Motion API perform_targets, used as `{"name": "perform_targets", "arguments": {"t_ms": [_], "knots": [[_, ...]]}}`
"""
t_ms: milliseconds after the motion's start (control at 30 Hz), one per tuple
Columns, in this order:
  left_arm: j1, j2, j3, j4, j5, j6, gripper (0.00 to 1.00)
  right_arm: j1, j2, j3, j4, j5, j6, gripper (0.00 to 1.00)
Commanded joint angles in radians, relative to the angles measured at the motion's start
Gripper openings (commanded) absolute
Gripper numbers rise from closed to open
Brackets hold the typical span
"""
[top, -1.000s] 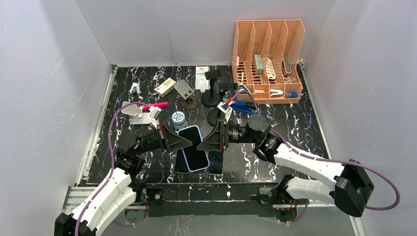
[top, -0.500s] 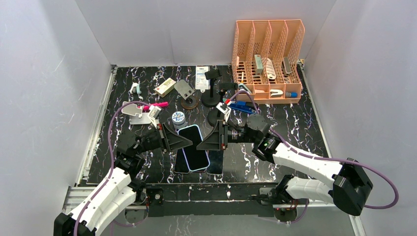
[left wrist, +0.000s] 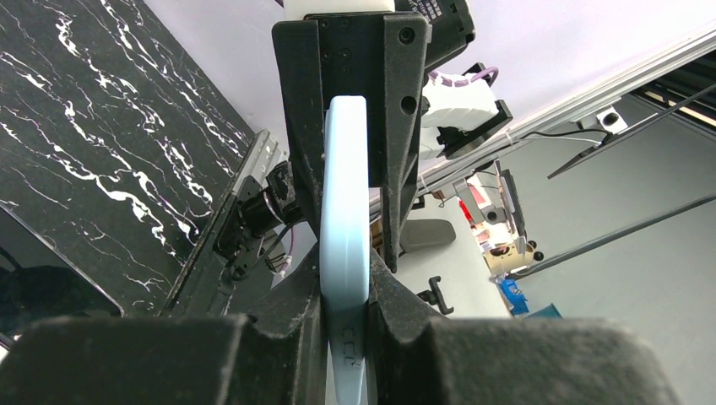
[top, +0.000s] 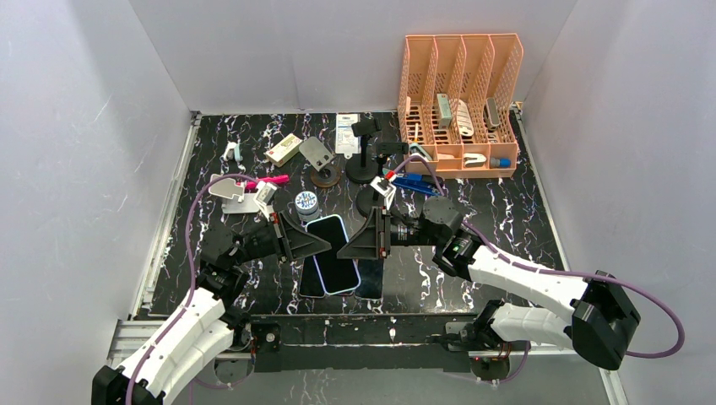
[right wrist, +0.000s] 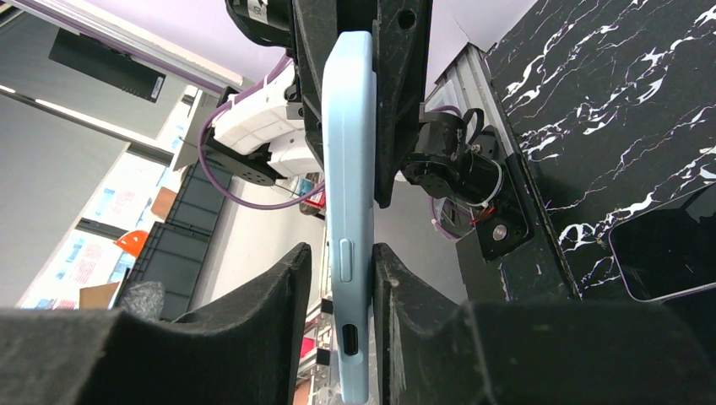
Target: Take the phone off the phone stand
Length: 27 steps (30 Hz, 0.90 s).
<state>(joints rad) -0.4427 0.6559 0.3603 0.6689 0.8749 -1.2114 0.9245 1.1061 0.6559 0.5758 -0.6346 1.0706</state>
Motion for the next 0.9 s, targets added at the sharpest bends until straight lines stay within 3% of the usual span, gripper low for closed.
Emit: {"name": "perform_targets", "arguments": {"t_ms": [0, 400, 567, 867], "knots": [[-0.005, -0.022, 0.048, 0.026, -0.031, 0.004, 0.0, 0.014, 0.001, 0.002, 0.048, -0.019, -0.004, 0.38], [-0.005, -0.022, 0.048, 0.006, -0.037, 0.016, 0.0, 0.016, 0.001, 0.001, 0.037, -0.026, -0.017, 0.18], [-0.005, -0.019, 0.05, -0.041, -0.049, 0.051, 0.01, 0.015, -0.004, 0.001, 0.032, -0.025, -0.019, 0.01], [-0.005, -0.034, 0.062, -0.111, -0.074, 0.097, 0.39, 0.016, -0.052, -0.007, -0.035, 0.01, -0.06, 0.01]]}}
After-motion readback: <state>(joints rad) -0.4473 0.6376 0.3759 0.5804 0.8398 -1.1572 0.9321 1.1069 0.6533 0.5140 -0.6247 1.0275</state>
